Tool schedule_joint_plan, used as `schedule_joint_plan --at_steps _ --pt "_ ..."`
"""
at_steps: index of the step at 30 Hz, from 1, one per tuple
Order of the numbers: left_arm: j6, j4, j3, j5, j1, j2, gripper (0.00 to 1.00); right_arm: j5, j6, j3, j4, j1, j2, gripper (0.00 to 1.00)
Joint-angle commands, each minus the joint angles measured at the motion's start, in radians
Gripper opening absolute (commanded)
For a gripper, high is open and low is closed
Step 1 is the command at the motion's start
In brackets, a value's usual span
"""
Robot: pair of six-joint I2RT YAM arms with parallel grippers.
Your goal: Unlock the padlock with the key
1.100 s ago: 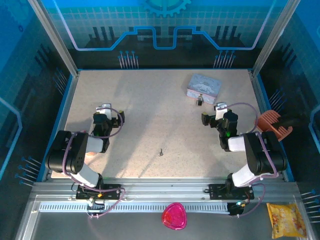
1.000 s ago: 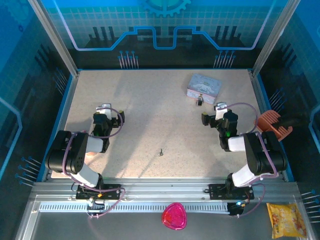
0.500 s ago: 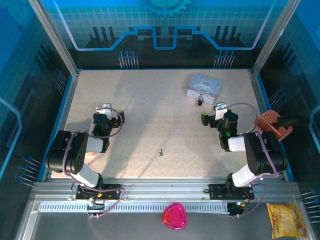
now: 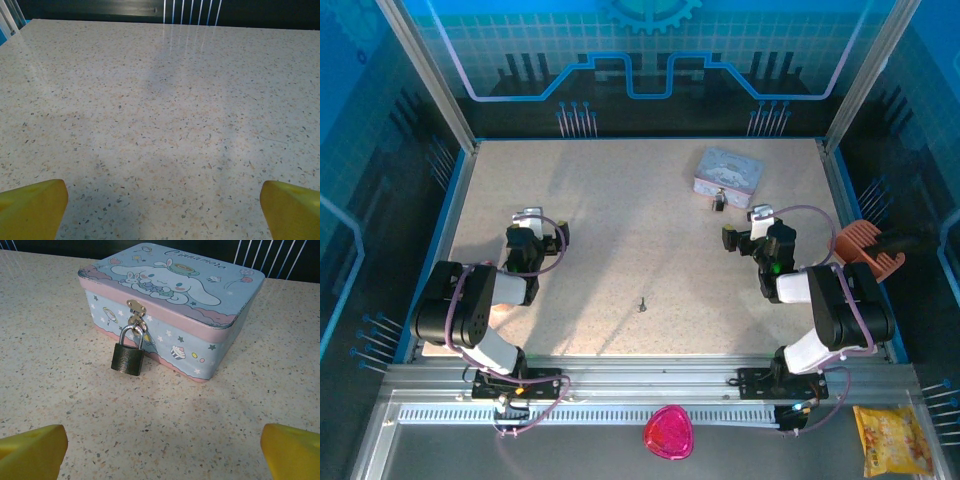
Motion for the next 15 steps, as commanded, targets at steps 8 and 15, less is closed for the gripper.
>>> schedule_joint_plan --at_steps 8,15 --pt "0.018 0.089 -0.041 0.041 -0.006 -0.048 0.99 -0.028 -0.036 -0.015 0.05 0.006 -0.023 1.0" --pt "0.131 0.09 -0.138 -0.08 -0.131 -0.278 0.99 -0.01 -0.057 -0.083 0.072 0.028 -0.153 1.0"
